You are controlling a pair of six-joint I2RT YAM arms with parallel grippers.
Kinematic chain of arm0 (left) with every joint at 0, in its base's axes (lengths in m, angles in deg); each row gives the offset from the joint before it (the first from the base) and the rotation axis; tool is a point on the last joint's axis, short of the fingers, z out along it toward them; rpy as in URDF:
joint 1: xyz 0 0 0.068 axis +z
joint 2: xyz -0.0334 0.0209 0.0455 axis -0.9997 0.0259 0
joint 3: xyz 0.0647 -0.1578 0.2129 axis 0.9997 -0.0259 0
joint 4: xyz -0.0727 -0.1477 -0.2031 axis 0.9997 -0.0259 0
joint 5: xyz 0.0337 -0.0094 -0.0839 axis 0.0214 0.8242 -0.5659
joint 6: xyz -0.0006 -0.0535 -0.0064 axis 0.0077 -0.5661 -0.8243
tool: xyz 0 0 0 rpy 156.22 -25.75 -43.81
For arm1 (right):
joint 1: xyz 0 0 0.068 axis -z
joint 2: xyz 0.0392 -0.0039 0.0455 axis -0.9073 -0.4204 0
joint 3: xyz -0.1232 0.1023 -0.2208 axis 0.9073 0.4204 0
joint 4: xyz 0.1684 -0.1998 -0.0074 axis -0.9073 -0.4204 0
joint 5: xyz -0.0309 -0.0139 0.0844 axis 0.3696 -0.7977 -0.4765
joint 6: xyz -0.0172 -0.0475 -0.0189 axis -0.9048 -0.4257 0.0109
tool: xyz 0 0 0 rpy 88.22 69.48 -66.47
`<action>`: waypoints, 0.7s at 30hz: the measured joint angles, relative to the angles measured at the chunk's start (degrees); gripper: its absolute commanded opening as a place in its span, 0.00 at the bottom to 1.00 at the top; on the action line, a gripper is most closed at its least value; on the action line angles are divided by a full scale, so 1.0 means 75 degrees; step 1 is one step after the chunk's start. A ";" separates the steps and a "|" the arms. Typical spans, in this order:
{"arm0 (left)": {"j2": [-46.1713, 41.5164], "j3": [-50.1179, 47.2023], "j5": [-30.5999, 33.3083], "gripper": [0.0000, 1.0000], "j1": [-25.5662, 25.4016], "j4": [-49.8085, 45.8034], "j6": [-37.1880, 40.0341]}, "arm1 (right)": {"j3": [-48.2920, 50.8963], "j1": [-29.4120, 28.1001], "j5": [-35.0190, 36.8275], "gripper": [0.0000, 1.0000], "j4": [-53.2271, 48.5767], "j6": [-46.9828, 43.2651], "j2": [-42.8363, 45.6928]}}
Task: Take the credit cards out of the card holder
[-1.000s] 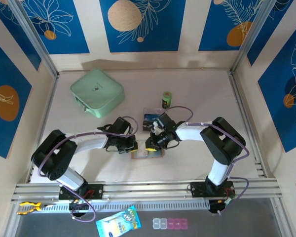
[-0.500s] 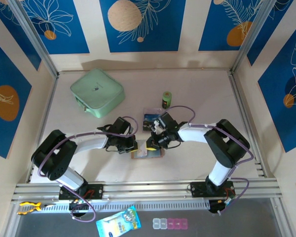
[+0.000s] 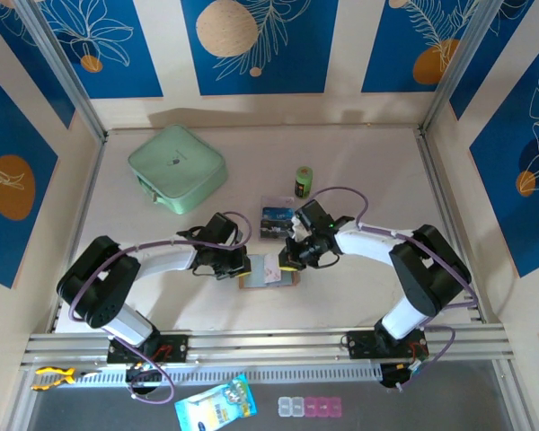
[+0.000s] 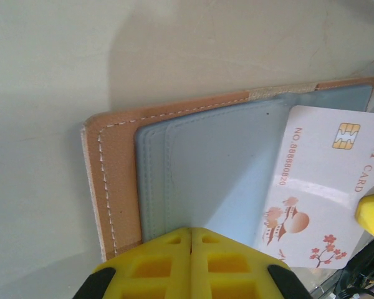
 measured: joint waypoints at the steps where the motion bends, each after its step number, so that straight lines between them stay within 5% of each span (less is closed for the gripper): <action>1: 0.0000 0.0000 0.0003 0.00 0.0000 0.0000 0.0000 | -0.0044 0.0000 0.0052 0.07 -0.0096 -0.0052 0.0000; 21: 0.0163 0.0149 -0.0058 0.00 -0.0064 -0.0058 0.0003 | -0.0787 -0.0562 0.0662 0.12 -0.0898 -0.0437 -0.0388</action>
